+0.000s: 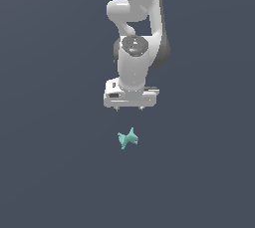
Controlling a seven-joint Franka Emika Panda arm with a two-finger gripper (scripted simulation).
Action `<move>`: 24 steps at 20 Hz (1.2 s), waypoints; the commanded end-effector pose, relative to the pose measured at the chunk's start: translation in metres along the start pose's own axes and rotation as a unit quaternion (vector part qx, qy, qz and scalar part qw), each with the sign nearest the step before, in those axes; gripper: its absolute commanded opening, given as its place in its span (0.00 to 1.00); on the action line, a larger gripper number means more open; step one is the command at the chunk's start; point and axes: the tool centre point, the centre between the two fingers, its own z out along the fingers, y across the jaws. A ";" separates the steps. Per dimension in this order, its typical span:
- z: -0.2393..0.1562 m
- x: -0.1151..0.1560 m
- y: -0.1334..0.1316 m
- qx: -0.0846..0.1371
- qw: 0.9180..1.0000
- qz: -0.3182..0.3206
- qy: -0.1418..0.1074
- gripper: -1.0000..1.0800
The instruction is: Pick up the object and move it to a goal position.
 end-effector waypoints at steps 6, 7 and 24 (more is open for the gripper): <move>0.004 0.007 0.001 0.003 0.999 0.048 0.000 0.96; 0.004 0.008 0.001 0.003 0.998 0.058 0.000 0.96; 0.024 0.041 0.006 0.014 0.957 0.290 -0.002 0.96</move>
